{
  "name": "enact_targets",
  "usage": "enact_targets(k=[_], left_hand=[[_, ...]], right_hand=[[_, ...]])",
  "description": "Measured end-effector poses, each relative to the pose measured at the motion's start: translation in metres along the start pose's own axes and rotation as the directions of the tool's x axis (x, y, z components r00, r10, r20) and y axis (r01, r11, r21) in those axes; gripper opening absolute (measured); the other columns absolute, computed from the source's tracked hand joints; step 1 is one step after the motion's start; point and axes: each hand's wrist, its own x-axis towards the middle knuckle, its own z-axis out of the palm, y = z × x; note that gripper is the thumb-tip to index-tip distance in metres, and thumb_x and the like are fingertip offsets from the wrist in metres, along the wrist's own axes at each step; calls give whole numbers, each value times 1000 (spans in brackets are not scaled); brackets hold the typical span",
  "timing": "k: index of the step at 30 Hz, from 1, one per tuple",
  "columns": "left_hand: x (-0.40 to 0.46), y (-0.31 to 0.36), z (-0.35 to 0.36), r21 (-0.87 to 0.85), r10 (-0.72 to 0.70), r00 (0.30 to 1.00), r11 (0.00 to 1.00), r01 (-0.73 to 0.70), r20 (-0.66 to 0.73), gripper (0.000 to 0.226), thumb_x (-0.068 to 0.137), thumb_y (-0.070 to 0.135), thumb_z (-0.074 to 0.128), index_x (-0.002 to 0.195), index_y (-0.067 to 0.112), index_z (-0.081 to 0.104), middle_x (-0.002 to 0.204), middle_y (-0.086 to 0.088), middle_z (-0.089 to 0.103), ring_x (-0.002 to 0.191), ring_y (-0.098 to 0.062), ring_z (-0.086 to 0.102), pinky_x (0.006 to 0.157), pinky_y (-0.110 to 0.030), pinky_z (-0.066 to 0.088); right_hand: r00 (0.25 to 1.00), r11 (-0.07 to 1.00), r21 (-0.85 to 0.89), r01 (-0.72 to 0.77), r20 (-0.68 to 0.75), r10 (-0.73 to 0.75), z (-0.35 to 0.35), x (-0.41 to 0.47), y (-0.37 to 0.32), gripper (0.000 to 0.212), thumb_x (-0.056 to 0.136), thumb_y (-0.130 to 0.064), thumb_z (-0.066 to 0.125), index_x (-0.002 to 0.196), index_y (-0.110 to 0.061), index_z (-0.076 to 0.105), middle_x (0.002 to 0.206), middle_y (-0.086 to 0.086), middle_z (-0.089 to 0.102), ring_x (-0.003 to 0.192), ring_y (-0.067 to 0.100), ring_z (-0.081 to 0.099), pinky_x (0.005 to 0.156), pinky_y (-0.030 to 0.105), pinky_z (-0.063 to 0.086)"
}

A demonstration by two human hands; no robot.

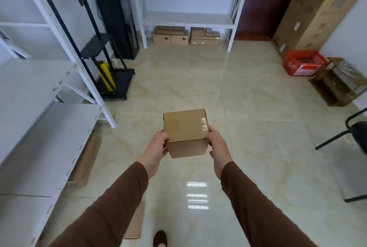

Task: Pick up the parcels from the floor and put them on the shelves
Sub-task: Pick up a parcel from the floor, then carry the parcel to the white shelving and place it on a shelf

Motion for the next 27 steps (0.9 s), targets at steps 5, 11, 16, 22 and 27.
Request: enact_targets(k=[5,11,16,22,27], left_hand=[[74,34,4,-27,34,999,999,-34,11,30,100,11,41,126,13,55,103,-3,56,91,-15,50,93,-32,41],[173,98,23,-26,63,993,998,-61,96,43,99,41,60,136,23,46,127,2,61,114,-11,59,108,-34,44],[255,149,61,85,129,974,985,-147,186,51,99,41,63,145,19,52,137,-1,67,123,-16,65,114,-42,47],[369,203,118,86,170,957,977,-195,235,55,98,30,68,149,20,48,138,-3,66,122,-15,66,95,-25,54],[463,272,166,112,208,950,964,-239,233,57,96,25,71,148,22,48,138,2,65,119,-6,64,74,-8,53]], right_hand=[[999,999,4,44,-25,-43,9,78,-35,25,99,-28,56,121,-19,63,120,-3,63,101,6,56,81,23,41],[989,992,-45,115,-87,-118,18,175,-83,32,95,-32,68,120,-13,58,121,7,65,105,19,61,91,32,50],[992,994,3,112,-56,-111,1,243,-131,56,99,-27,62,152,-31,43,137,-2,57,125,18,58,110,37,46],[981,991,37,132,-148,-125,-23,361,-191,42,96,-47,60,133,-26,57,134,-3,62,115,10,61,90,30,50],[975,987,75,141,-183,-125,-42,475,-260,37,96,-48,60,118,-17,58,119,-2,64,98,8,59,74,24,44]])
